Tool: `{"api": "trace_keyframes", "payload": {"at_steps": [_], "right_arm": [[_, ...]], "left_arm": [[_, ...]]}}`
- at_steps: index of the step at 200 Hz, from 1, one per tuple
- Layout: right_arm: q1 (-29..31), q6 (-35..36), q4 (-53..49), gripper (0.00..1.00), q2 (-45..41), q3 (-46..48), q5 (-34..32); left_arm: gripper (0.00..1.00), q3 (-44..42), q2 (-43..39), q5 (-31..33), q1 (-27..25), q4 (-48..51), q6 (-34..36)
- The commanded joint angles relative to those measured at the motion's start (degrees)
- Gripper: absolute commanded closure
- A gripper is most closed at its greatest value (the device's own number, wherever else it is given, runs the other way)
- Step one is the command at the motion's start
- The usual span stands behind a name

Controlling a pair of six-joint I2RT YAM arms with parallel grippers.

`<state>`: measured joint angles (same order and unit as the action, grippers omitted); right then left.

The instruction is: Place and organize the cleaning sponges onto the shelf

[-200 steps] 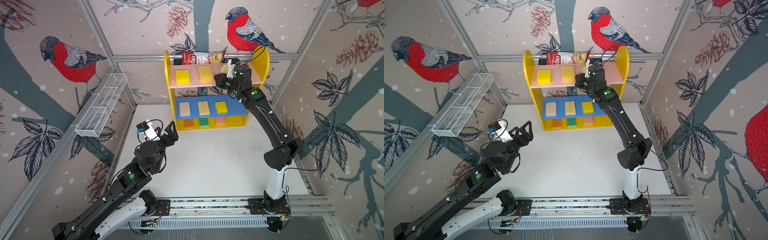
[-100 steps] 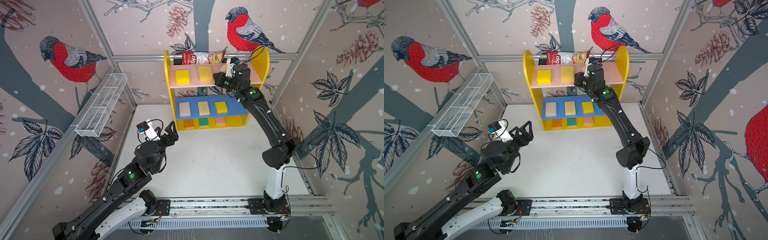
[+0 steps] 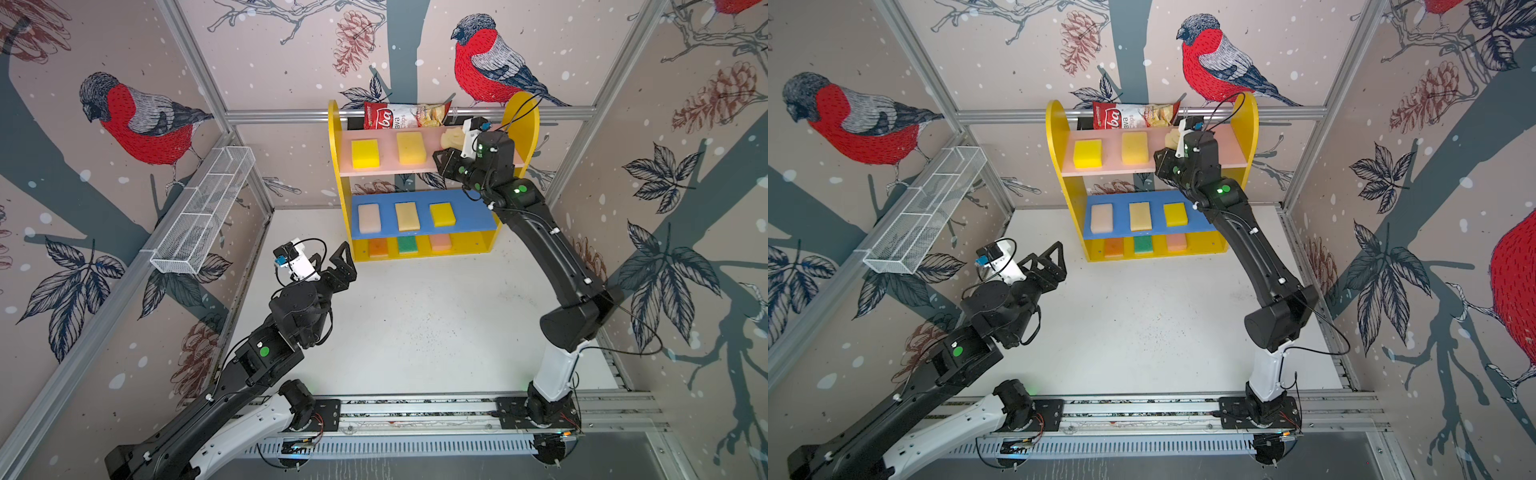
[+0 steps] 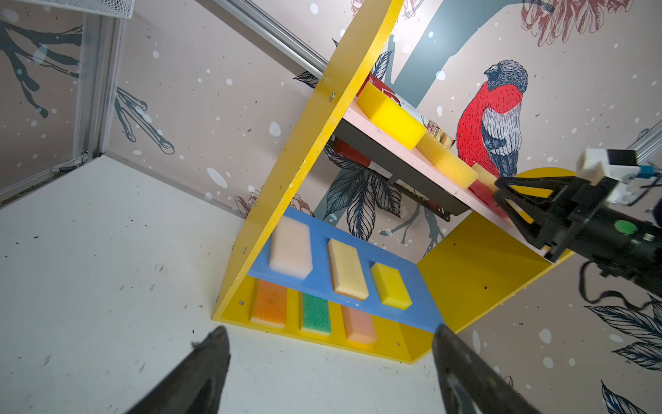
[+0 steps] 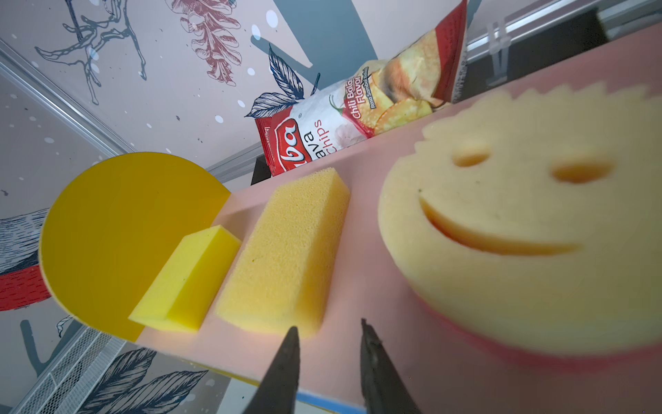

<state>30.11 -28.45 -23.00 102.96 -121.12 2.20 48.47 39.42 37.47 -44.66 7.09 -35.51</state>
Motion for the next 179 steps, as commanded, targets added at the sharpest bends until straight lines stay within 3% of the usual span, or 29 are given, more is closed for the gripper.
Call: {"api": "trace_keyframes", "payload": {"at_steps": [1, 54, 58, 60, 64, 100, 136, 179], "right_arm": [[0.27, 3.37, 6.02, 0.53, -6.92, 6.56, -5.01], [-0.53, 8.91, 20.62, 0.23, -29.78, 33.47, -24.79], [-0.68, 9.15, 21.5, 0.19, -30.83, 34.97, -25.74], [-0.85, 9.23, 22.01, 0.05, -31.71, 35.88, -26.14], [-1.1, 9.56, 22.78, 0.0, -33.35, 37.24, -26.7], [-4.88, 9.99, 21.05, 0.0, -38.41, 43.97, -28.06], [-12.0, 6.5, 17.1, 0.0, -40.07, 49.6, -25.73], [-15.98, 4.97, 17.85, 0.0, -40.89, 54.3, -22.09]], "left_arm": [[0.13, 0.75, -0.31, 1.24, 0.16, 0.53, 1.19], [0.13, 5.06, -2.64, 7.86, 0.3, 2.64, 6.38], [0.13, 5.41, -2.96, 8.5, 0.29, 2.66, 6.93], [0.13, 5.58, -3.12, 8.76, 0.28, 2.71, 7.22], [0.13, 5.87, -3.33, 9.41, 0.32, 2.75, 7.64], [0.13, 7.79, -6.06, 13.36, 0.29, 3.07, 10.11], [0.13, 8.38, -7.99, 14.93, 0.29, 4.14, 10.36], [0.13, 8.35, -6.53, 15.01, 0.33, 5.04, 10.02]]}}
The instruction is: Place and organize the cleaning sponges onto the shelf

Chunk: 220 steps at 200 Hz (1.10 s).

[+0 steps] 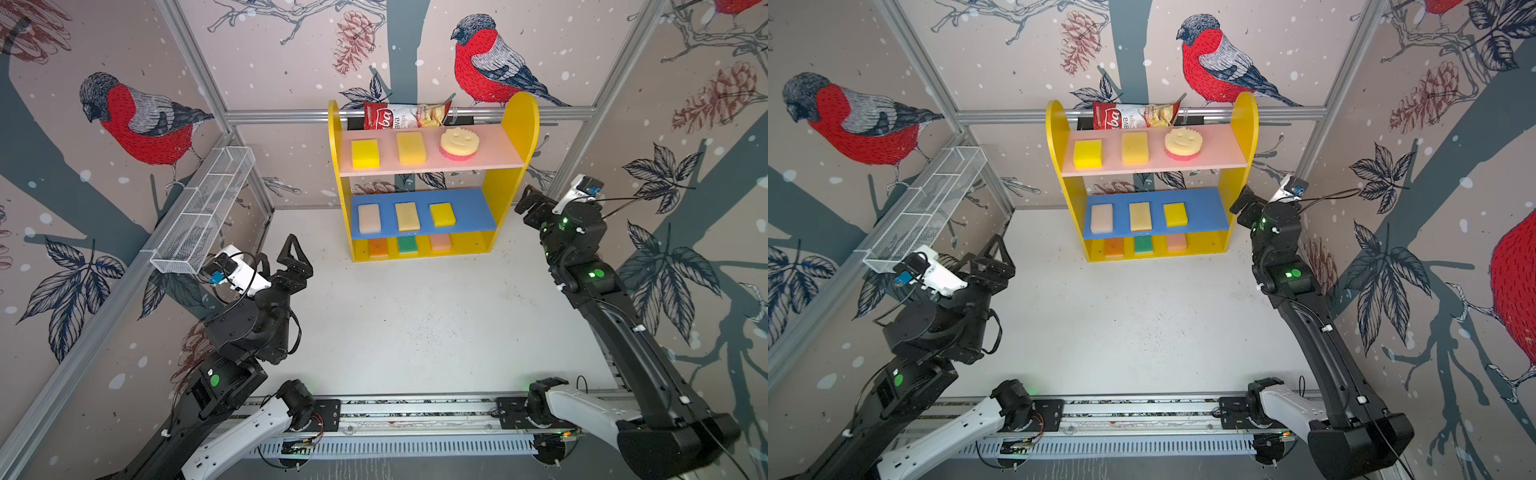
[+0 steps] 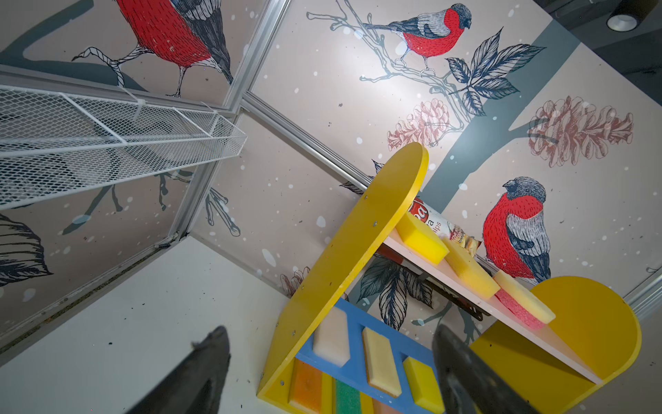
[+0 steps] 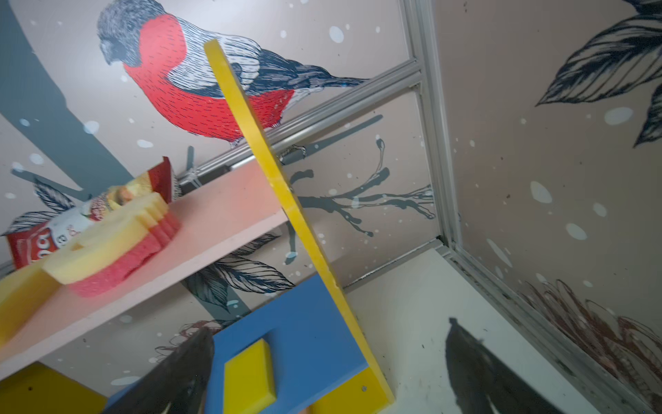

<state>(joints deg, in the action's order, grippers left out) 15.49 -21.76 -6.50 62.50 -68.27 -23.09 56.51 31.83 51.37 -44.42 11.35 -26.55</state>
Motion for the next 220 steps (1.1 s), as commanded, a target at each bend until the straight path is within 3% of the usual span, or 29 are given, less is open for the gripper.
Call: {"api": "trace_keyframes", "payload": {"at_steps": [1, 62, 90, 135, 159, 186, 202, 220], "right_arm": [[-1.44, -1.71, 1.47, 0.0, -0.4, 1.55, 3.39], [-4.56, -3.54, 3.47, 0.0, 0.84, 5.01, 7.56], [-5.19, -3.91, 5.54, 0.0, 0.73, 8.51, 8.21], [-5.38, -1.73, 8.96, 0.0, -0.36, 13.99, 5.6], [-5.24, 1.2, 13.41, 0.0, -3.16, 18.43, 10.39], [-5.24, 3.98, 19.9, 0.0, -6.62, 23.94, 10.7], [-5.2, 6.22, 21.23, 0.01, -7.22, 25.62, 11.84], [-4.9, 10.61, 23.59, 0.01, -7.13, 27.65, 15.96]], "left_arm": [[0.13, 0.33, 1.14, 1.1, 0.07, 0.77, 1.06], [0.12, -0.62, 4.23, 0.19, 0.09, -1.07, 1.66], [0.02, -4.32, 4.94, 2.51, 0.04, -4.38, 6.52], [0.02, -18.89, 2.35, 3.59, 0.13, -25.06, 20.68], [0.02, -27.99, 2.3, 3.61, 0.55, -39.56, 29.37], [0.02, -32.38, 4.12, 4.03, 2.9, -45.53, 30.04], [0.02, -32.9, 5.39, 0.23, 5.5, -43.84, 27.76], [0.01, -36.11, 7.14, -6.95, 6.63, -49.28, 33.8]]}}
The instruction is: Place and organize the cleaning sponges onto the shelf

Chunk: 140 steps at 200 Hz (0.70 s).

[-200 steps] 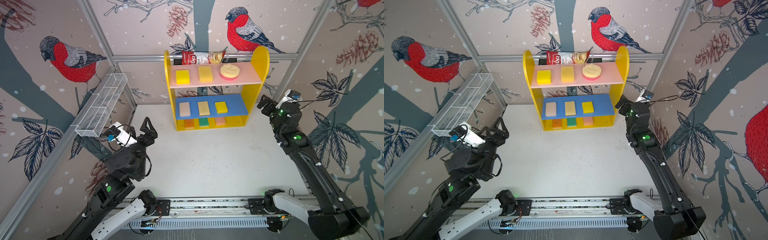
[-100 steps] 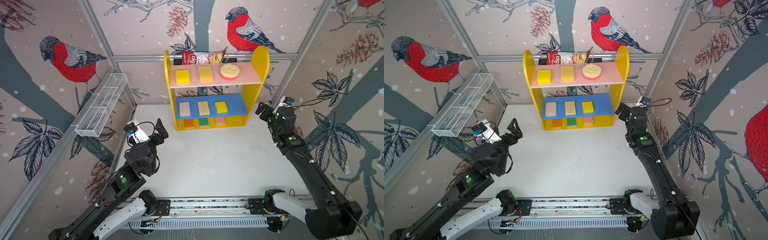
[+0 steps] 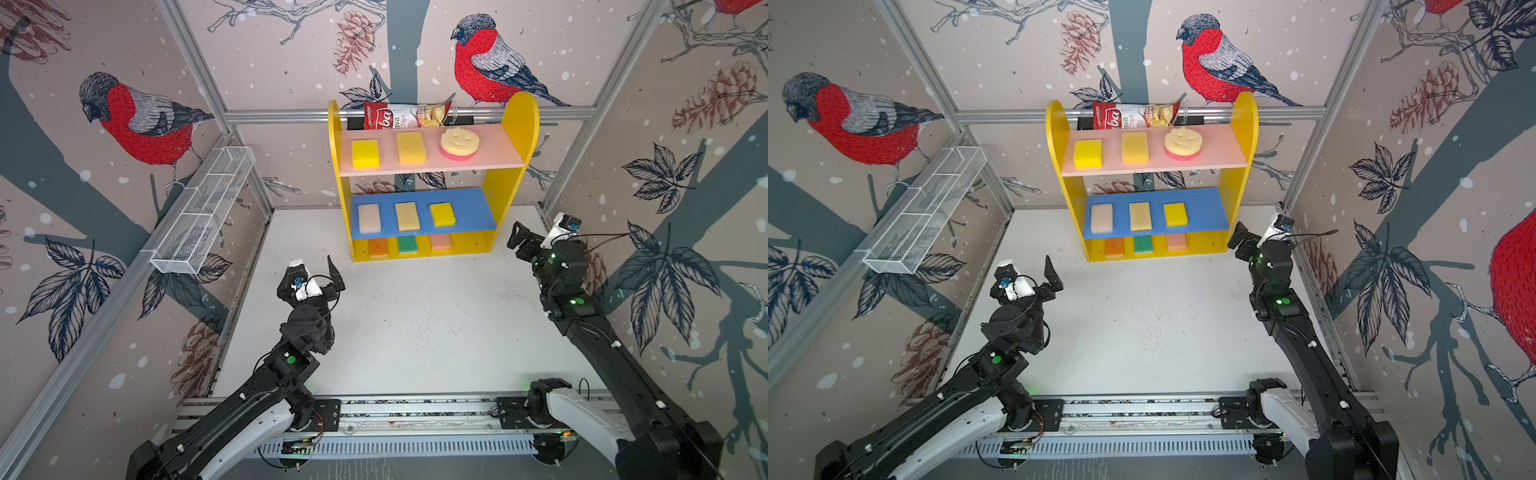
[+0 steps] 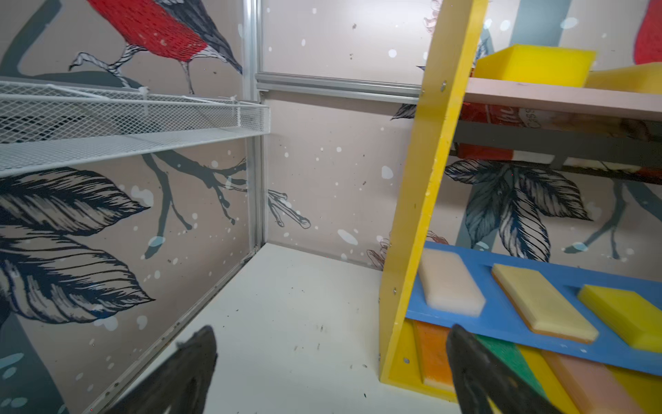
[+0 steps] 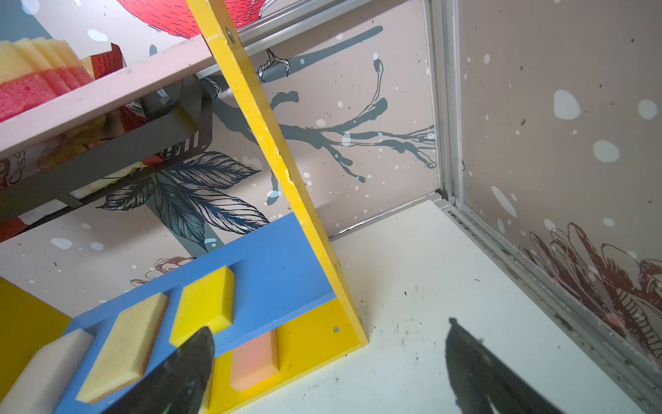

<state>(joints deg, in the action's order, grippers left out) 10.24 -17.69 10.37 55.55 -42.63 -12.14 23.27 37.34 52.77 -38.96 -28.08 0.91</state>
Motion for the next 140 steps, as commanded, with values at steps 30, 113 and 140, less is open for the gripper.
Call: {"api": "trace_keyframes", "payload": {"at_steps": [30, 113, 140], "right_arm": [[1.44, 13.66, 6.09, 0.0, -0.18, 4.0, 7.35], [2.53, 23.01, 8.34, 0.0, -3.34, 12.72, 8.57], [2.54, 23.33, 6.48, 0.01, -3.43, 13.08, 8.38]], "left_arm": [[0.02, -6.18, 4.38, -7.96, 1.22, -15.54, 10.91], [0.02, -21.31, 18.59, -0.7, 4.9, -45.87, 12.76], [0.02, -19.5, 20.85, -4.02, 9.0, -39.13, 9.73]]}}
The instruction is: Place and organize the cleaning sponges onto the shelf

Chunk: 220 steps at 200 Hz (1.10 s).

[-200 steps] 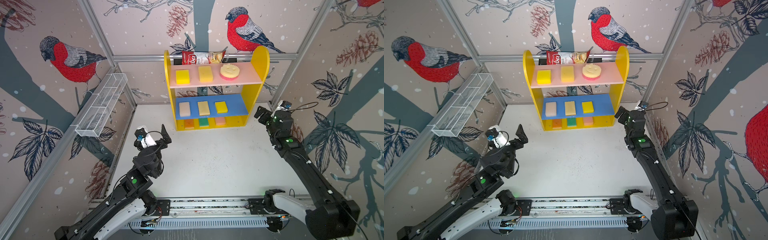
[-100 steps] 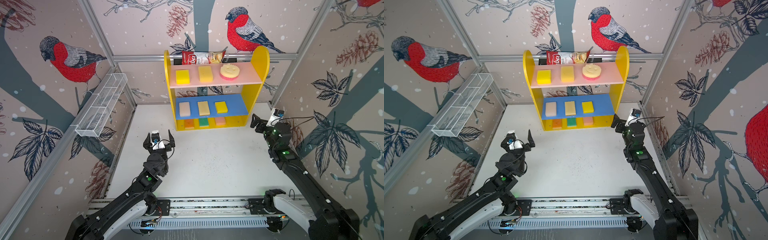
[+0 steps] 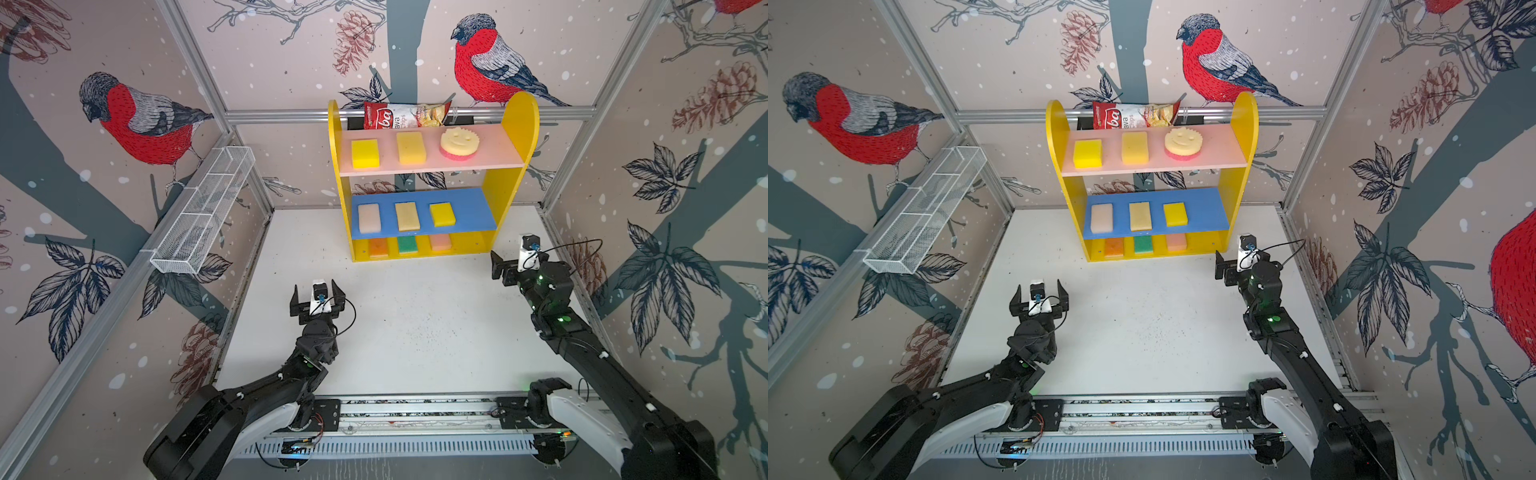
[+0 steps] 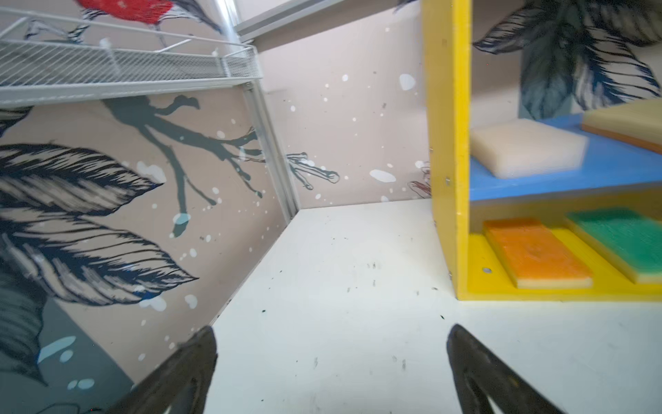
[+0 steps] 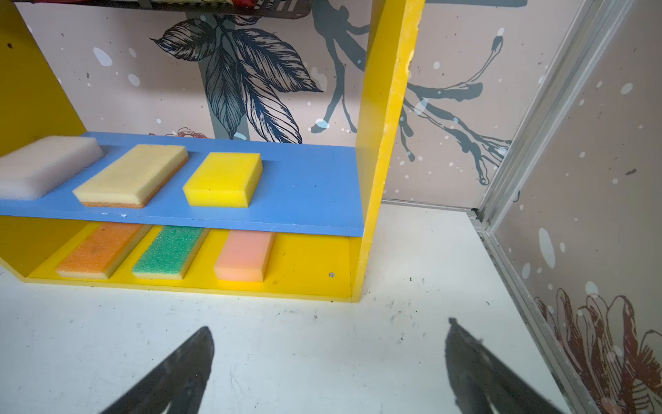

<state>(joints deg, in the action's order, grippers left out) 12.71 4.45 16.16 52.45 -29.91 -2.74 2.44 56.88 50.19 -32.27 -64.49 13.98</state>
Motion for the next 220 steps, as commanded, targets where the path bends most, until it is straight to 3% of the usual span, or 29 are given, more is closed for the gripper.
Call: {"api": "trace_keyframes", "payload": {"at_steps": [1, 31, 65, 89, 118, 130, 133, 139, 150, 184, 205, 220], "right_arm": [[0.01, 1.19, 0.7, 0.01, -0.33, 0.42, -0.99], [-0.05, -0.89, 4.06, 0.0, -0.67, 3.08, -3.99], [-0.16, -1.39, 4.48, 0.0, -0.56, 3.97, -4.67], [-0.24, -1.88, 5.68, 0.0, -0.26, 4.92, -6.22], [-0.91, -3.53, 8.14, 0.0, 1.27, 6.36, -8.05], [-1.22, -4.07, 8.66, 0.0, 2.33, 6.51, -8.53], [-1.28, -4.21, 8.81, 0.0, 2.6, 6.51, -8.74], [-1.37, -4.42, 9.2, 0.01, 3.2, 6.69, -9.21], [-1.46, -4.94, 10.28, 0.01, 4.33, 7.14, -10.35], [-1.94, -6.34, 15.74, 0.01, 8.63, 10.16, -14.16], [-2.67, -7.57, 19.75, 0.01, 12.24, 11.76, -15.89], [-3.42, -8.95, 25.24, 0.0, 14.7, 13.73, -16.68]], "left_arm": [[0.02, 1.71, 1.35, -1.65, 2.31, -2.21, -3.39], [0.02, 5.09, 5.84, -5.19, 6.44, 4.93, -8.17], [0.02, 4.33, 14.3, -6.56, 9.64, -2.12, -10.62], [0.01, 6.22, 19.87, -9.33, 10.83, -6.26, -6.26], [0.02, 7.24, 28.46, -12.87, 11.88, -18.6, 1.38], [0.01, 6.41, 33.4, -14.62, 12.87, -27.05, 1.41], [0.01, 6.12, 34.79, -14.17, 13.23, -30.09, 1.69], [0.01, 5.75, 36.36, -7.39, 13.13, -33.91, 0.52], [0.01, 3.82, 37.36, -3.72, 13.58, -38.81, -1.18], [0.01, 2.97, 36.47, -7.21, 14.6, -38.08, -2.43], [0.01, 0.88, 34.95, -16.96, 17.05, -37.02, -4.62], [0.01, 0.47, 34.93, -19.63, 19.44, -36.72, -7.41]]}}
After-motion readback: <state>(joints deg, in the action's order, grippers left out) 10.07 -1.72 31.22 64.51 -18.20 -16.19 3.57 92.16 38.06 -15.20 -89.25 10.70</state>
